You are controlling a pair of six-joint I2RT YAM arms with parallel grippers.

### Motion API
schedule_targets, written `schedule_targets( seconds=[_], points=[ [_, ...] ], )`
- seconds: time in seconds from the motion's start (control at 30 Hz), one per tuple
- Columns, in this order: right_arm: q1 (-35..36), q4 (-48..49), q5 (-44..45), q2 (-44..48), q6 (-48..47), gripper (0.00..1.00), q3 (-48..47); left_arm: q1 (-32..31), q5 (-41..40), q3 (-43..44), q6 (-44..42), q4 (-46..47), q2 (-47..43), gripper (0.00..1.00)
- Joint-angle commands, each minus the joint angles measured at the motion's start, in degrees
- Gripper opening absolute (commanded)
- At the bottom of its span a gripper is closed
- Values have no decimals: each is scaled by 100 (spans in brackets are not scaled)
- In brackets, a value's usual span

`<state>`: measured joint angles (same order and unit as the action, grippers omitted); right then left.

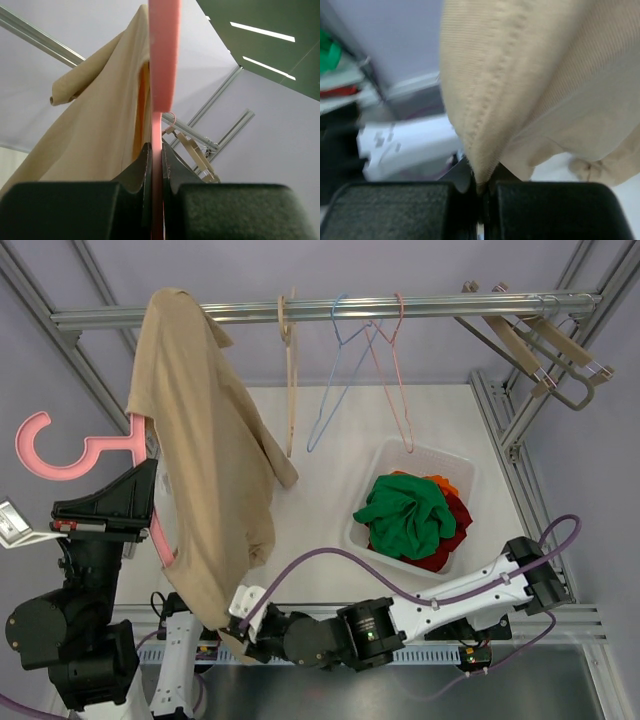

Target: Remove the t-shirt from the hanger

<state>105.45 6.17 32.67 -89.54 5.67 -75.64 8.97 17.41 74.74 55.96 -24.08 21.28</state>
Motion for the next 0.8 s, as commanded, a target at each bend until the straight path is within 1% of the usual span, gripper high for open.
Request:
schedule_targets(
  seconds=[0.0,0.07,0.13,0.17,0.2,0.27,0.3,0.33,0.37,0.43,0.47,0.53,0.57,0.6,0.63,0.67,0.7,0.73,0.77],
  points=[
    [511,-1248,-1350,576,513,0,540,-27,-89,374,-16,1176,682,0],
    [721,-1774,-1211,761,829,0,794,-18,25,655,90,1448,868,0],
    [740,-2101,-991,999,1206,0,910,-27,104,883,230,1572,1088,0],
    [732,-2312,-825,1087,1304,0,1049,-27,166,1093,257,1660,1115,0],
    [731,-2418,-449,1253,1392,0,1112,-36,192,1200,274,1660,1141,0],
    [731,-2812,36,1421,1454,0,1130,-36,315,1472,266,1460,1107,0],
    [636,-2876,421,1622,1359,0,1113,-36,377,1508,257,1371,993,0],
    [539,-2911,512,1728,1245,0,1078,-36,456,1474,309,1318,871,0],
    [416,-2790,565,1973,1122,0,1008,-27,569,1238,371,1309,730,0],
    [-93,-2517,487,2185,569,0,920,-36,675,974,433,1239,292,0],
    [-286,-2307,356,2273,384,0,719,-36,711,877,424,1143,176,0],
    [-777,-2104,197,2283,-310,0,437,-80,877,744,372,941,0,0],
    [-902,-1859,31,2231,-556,0,114,-106,930,700,397,940,-140,0],
    [-1042,-1735,-75,2195,-1072,0,-55,-202,966,665,432,940,-202,0],
    [-1366,-1655,-241,2143,-1225,0,-448,-229,1001,691,424,940,-246,0],
    [-1526,-1507,-652,2038,-1435,0,-626,-264,1019,769,407,940,-290,0],
    [-1675,-1392,-821,1993,-1533,0,-750,-334,1036,1005,328,896,-291,0],
    [-1903,-1060,-945,1958,-1630,0,-890,-361,1063,1138,275,844,-273,0],
    [-1984,-866,-1155,1905,-1718,0,-926,-396,1063,1270,240,808,-273,0]
  ],
)
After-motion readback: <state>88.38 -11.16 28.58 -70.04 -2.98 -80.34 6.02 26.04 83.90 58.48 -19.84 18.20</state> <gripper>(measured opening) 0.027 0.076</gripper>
